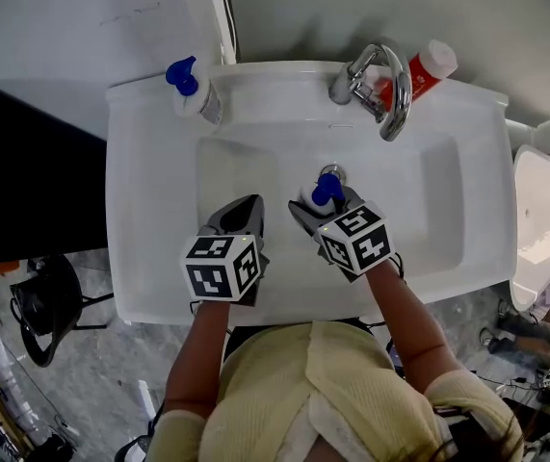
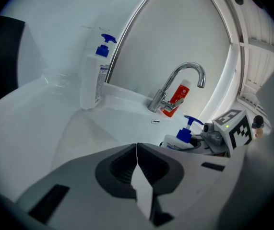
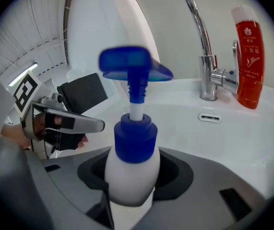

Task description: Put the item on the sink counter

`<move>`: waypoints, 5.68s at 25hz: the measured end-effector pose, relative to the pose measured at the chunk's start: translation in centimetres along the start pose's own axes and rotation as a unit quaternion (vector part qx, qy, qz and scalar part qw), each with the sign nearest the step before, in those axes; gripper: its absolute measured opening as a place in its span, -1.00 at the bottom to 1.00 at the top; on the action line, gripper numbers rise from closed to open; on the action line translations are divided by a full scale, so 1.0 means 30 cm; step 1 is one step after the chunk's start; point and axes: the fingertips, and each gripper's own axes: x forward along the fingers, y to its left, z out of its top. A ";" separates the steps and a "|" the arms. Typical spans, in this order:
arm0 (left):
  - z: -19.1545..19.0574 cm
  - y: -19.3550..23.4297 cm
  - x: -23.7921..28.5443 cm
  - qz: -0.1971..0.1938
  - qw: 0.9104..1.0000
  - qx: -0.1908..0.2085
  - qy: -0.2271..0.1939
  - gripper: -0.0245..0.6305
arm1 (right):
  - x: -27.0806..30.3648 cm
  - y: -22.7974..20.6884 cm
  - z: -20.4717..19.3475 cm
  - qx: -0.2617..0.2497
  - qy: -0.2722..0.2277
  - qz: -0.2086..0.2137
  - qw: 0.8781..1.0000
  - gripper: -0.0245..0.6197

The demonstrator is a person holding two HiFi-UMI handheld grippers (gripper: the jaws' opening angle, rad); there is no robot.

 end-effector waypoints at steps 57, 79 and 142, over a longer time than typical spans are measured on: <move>-0.055 0.065 0.194 0.039 0.999 -0.006 0.015 -0.80 | 0.206 -0.104 -0.055 -0.057 -0.058 -0.037 0.996 -0.27; -0.037 0.045 0.172 0.037 0.999 0.006 -0.001 -0.80 | 0.204 -0.099 -0.050 -0.090 -0.083 -0.056 0.991 -0.27; 0.014 -0.092 -0.045 -0.043 0.997 0.054 0.018 -0.80 | -0.148 -0.074 -0.173 -0.113 0.123 -0.034 0.985 -0.53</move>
